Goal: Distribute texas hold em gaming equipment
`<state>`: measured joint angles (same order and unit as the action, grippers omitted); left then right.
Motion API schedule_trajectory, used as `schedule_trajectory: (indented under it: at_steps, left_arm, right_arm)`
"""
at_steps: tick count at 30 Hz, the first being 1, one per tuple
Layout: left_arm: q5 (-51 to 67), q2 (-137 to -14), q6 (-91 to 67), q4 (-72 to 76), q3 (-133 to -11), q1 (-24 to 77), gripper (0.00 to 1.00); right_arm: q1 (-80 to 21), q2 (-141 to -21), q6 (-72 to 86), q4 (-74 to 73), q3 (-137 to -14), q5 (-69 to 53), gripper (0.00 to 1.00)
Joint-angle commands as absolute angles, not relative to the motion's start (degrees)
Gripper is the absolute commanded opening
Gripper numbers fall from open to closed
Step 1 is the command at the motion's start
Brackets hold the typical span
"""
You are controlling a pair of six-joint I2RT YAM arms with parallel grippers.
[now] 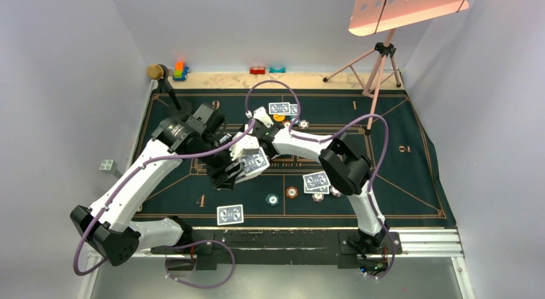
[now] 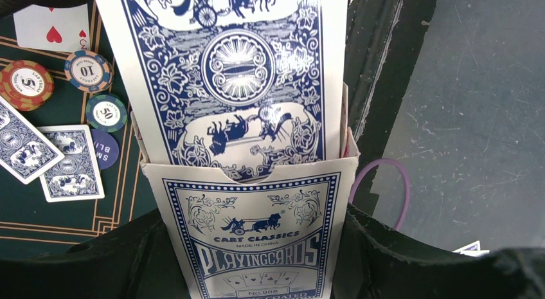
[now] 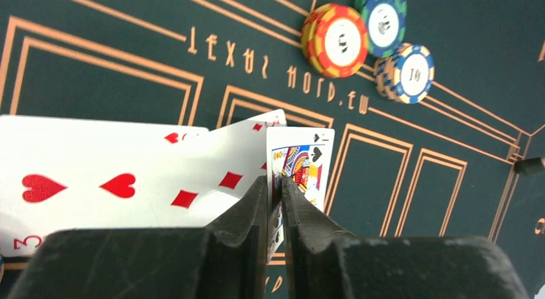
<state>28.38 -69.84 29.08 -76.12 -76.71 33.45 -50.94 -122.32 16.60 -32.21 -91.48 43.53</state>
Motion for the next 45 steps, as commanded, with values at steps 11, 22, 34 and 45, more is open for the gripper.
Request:
schedule_trajectory:
  at_steps: [11,22,34,45]
  left_arm:
    - [29.7,-69.2,28.5,-76.1,-78.3,33.5,0.00]
    - [29.4,-69.2,28.4,-75.9,-78.4,33.5,0.00]
    - [29.6,-69.1,28.7,-76.0,-78.3,33.5,0.00]
    - [29.7,-70.4,28.2,-74.5,-78.2,33.5,0.00]
  right_arm:
    - [-51.3,-118.1,17.3,-27.2,-85.8,34.8,0.40]
    - [-51.3,-111.4,18.0,-29.2,-86.0,30.2,0.54]
    - [-41.5,-92.3,24.9,-36.2,-85.8,14.5,0.64]
    - [-34.5,-73.6,30.0,-23.2,-71.9,-22.1,0.86]
